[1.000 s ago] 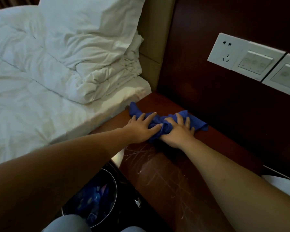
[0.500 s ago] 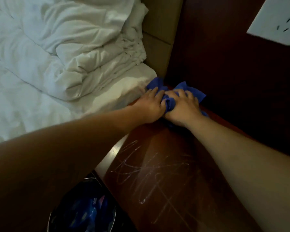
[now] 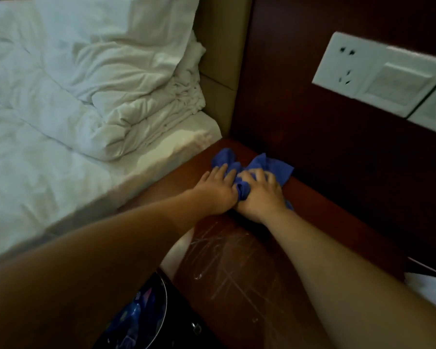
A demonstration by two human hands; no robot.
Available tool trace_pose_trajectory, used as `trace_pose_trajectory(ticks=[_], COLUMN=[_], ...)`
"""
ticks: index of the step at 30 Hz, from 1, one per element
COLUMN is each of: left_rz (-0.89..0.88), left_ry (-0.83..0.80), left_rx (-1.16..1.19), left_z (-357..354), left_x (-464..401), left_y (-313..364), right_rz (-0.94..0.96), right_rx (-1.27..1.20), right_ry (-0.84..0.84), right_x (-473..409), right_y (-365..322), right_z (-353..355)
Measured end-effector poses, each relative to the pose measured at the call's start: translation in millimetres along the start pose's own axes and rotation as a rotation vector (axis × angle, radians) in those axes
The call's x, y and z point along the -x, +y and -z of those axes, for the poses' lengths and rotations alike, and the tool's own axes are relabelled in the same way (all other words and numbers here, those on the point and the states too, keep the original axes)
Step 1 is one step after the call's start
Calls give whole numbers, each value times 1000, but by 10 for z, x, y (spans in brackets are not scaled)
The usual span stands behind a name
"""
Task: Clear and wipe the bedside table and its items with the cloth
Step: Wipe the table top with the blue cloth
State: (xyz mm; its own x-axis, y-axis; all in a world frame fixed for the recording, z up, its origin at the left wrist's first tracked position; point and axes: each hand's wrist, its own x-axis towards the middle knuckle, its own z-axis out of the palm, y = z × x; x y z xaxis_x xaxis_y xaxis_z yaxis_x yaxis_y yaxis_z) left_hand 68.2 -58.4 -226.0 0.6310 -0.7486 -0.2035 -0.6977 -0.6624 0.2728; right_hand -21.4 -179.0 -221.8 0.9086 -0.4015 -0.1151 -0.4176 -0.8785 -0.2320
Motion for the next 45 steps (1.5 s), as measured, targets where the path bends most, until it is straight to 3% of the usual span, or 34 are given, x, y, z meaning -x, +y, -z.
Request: trace_pose_trajectory(ticks=[5, 10, 17, 22, 28, 31, 36, 45], left_rz=[8, -8, 14, -49, 46, 89, 78, -52], left_ry=[-114, -125, -18, 101, 18, 71, 108, -198], left_rx=[44, 34, 64, -52, 61, 109, -28, -70], left_z=[-138, -153, -46, 130, 170, 134, -148, -405], left_x=[492, 538, -97, -729, -1075, -864, -103, 910], left_y=[271, 287, 84, -230, -308, -173, 180, 1044], right_rz=[-21, -26, -48, -66, -63, -83, -74, -175], right_rx=[-9, 5, -4, -29, -50, -64, -83, -77], right_ry=[-36, -1, 39, 117, 127, 149, 153, 91], right_x=[633, 700, 4, -746, -1008, -797, 30, 1615], right_y=[65, 66, 98, 50, 60, 49, 127, 503], right_z=[-43, -40, 6, 38, 38, -32, -123, -84])
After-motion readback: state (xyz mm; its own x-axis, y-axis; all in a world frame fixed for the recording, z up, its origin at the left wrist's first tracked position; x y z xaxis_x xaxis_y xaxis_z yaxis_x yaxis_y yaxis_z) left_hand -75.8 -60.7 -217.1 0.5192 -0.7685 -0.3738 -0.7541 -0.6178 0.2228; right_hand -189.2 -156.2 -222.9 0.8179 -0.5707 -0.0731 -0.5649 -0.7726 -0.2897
